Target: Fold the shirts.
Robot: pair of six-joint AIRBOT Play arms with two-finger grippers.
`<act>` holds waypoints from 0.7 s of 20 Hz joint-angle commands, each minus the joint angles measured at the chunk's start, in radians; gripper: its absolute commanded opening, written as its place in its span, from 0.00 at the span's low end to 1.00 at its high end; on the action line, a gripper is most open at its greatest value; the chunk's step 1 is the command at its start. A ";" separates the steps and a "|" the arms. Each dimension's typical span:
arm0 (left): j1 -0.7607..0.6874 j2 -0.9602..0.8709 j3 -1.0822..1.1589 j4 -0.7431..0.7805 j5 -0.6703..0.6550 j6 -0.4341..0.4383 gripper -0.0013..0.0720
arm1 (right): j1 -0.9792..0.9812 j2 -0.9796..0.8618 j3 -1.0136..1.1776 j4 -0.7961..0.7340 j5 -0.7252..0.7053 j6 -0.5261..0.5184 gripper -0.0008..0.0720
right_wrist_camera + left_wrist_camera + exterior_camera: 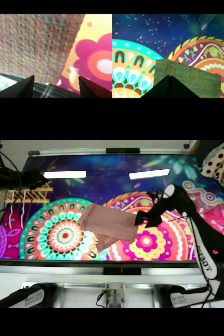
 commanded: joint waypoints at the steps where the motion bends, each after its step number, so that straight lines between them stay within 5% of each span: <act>1: 0.001 0.001 0.000 0.000 -0.006 0.004 0.05 | 0.003 0.014 -0.169 0.122 -0.227 -0.032 0.94; 10: 0.001 0.001 0.000 0.000 -0.019 0.004 0.05 | 0.022 -0.071 -0.176 0.246 -0.363 -0.042 0.89; 12: 0.001 0.001 0.000 0.000 -0.019 0.004 0.05 | 0.021 -0.092 -0.176 0.365 -0.392 -0.131 0.60; 13: 0.001 0.001 0.000 0.000 -0.019 0.003 0.05 | 0.021 -0.097 -0.176 0.440 -0.397 -0.221 0.27; 14: 0.001 0.001 0.000 0.000 -0.019 0.003 0.05 | 0.021 -0.097 -0.175 0.520 -0.405 -0.296 0.08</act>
